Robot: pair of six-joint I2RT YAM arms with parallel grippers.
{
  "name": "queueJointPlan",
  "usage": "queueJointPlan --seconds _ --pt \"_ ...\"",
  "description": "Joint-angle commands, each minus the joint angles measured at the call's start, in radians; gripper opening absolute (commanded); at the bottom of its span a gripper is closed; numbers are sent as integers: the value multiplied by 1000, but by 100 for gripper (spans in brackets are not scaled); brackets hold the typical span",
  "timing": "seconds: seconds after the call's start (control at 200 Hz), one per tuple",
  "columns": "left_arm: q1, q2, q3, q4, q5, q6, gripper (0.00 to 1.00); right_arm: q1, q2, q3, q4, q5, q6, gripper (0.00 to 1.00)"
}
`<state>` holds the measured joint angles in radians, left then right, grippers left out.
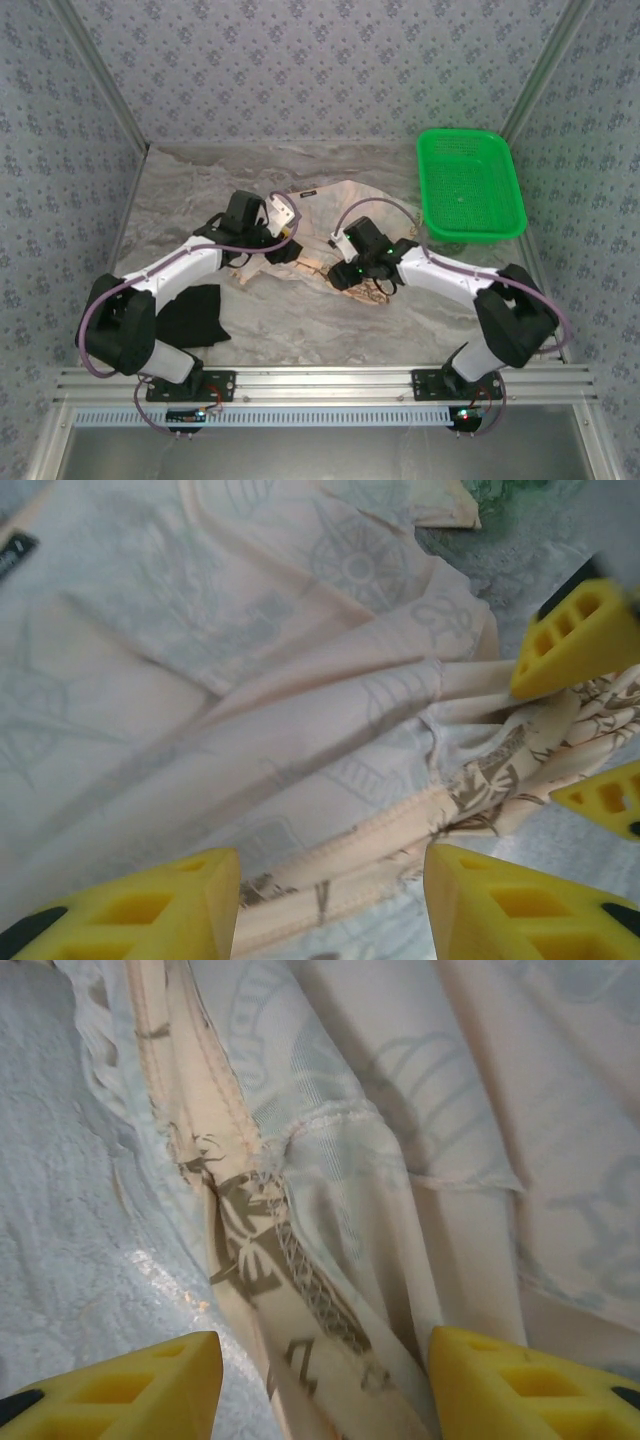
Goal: Fold the inside-out t-shirt
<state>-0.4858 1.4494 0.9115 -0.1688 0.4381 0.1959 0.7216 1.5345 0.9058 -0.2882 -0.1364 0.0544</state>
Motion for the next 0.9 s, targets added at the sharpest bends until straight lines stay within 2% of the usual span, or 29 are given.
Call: queueJointPlan --seconds 0.0,0.035,0.07,0.11,0.15,0.215,0.37,0.445,0.585,0.685,0.765,0.815,0.895 --pt "6 9 -33 97 89 174 52 -2 40 43 29 -18 -56 57" --pt "6 5 -46 97 164 261 52 -6 47 43 39 10 -49 53" --pt "6 1 -69 107 229 349 52 -15 46 44 45 13 -48 43" --pt "6 -3 -99 151 265 413 53 -25 40 48 52 0 -40 31" --pt "7 -4 -116 200 269 436 57 -41 27 50 60 -17 -30 20" --pt "7 14 -110 231 263 458 59 -67 4 51 65 -69 -16 17" --pt "0 118 17 143 260 542 60 -117 -19 69 32 -161 -23 3" --pt "-1 165 66 140 251 549 60 -135 -27 78 13 -187 -25 1" --pt "-9 257 160 104 253 577 60 -180 -50 50 56 -83 59 0" --pt "-17 329 250 13 274 594 62 -235 -33 49 98 -45 139 0" --pt "-19 407 346 -84 286 582 65 -254 9 85 93 -39 144 0" --pt "-20 456 398 -129 269 564 70 -260 39 108 95 -18 134 0" --pt "-21 515 431 -112 212 553 71 -291 75 129 101 46 181 0"
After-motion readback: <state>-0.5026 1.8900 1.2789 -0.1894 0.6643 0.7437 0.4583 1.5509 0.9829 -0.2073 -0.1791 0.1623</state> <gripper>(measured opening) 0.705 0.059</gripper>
